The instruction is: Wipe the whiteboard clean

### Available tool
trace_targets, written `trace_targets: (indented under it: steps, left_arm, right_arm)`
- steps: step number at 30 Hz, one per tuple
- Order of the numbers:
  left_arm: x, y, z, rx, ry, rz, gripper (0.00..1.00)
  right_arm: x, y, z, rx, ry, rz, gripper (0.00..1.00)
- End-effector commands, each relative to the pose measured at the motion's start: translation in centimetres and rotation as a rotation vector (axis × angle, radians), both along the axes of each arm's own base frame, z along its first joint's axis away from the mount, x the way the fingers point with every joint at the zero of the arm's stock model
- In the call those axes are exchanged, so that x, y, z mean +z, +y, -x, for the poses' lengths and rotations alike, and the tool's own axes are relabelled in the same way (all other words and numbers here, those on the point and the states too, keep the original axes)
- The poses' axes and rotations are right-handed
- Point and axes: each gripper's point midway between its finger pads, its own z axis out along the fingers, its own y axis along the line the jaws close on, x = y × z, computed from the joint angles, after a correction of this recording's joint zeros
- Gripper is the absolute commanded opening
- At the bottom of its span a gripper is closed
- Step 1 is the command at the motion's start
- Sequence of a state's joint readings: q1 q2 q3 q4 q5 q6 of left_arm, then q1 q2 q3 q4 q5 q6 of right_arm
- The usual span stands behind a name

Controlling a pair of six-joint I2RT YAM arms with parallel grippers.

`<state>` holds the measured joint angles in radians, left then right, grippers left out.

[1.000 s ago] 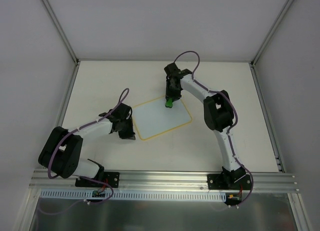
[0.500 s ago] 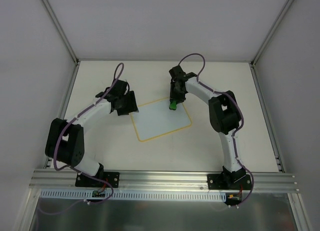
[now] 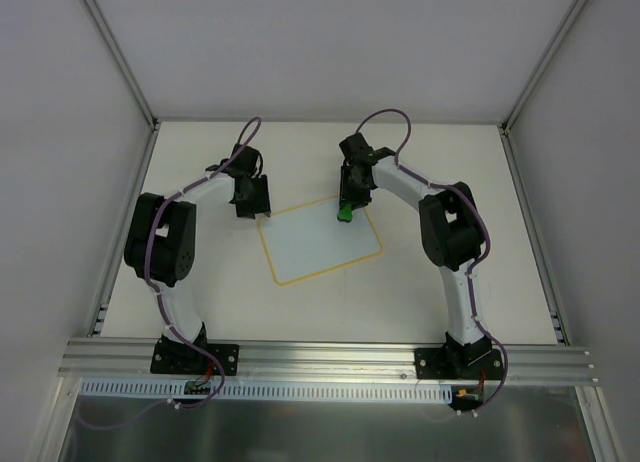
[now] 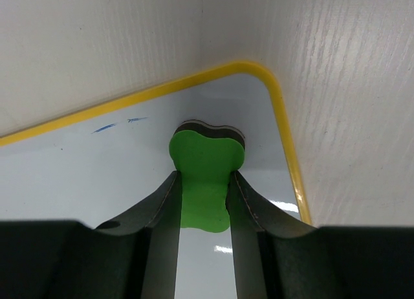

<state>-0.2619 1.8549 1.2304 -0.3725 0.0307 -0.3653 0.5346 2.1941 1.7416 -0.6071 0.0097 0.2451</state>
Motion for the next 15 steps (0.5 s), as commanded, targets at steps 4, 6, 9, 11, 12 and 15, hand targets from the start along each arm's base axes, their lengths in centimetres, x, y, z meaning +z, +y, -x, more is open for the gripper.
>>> trace_targets:
  steps: [4,6,9,11,12,15]
  left_arm:
    - [-0.1,-0.3,-0.5,-0.051,0.001,-0.006,0.41]
    - [-0.7,-0.3,-0.1,-0.049,0.023,0.002,0.40]
    - [-1.5,-0.4,0.6,-0.054,0.048,0.003,0.39]
    - [-2.0,-0.4,1.2,-0.054,0.069,0.010,0.37]
    - [-2.1,-0.4,1.4,-0.047,0.074,0.016,0.36]
    - [-2.7,-0.2,2.2,-0.035,0.095,0.009,0.33]
  right_arm:
    - [-1.2,-0.1,3.1,0.039,0.096,0.019,0.00]
    - [-1.2,-0.1,3.1,0.040,0.095,0.018,0.00]
    - [-1.1,0.0,3.1,0.036,0.095,0.013,0.00]
    - [-1.2,0.0,3.1,0.035,0.094,0.015,0.00]
    - [-1.2,0.0,3.1,0.037,0.095,0.016,0.00]
    - [-1.3,-0.1,3.1,0.036,0.095,0.018,0.00]
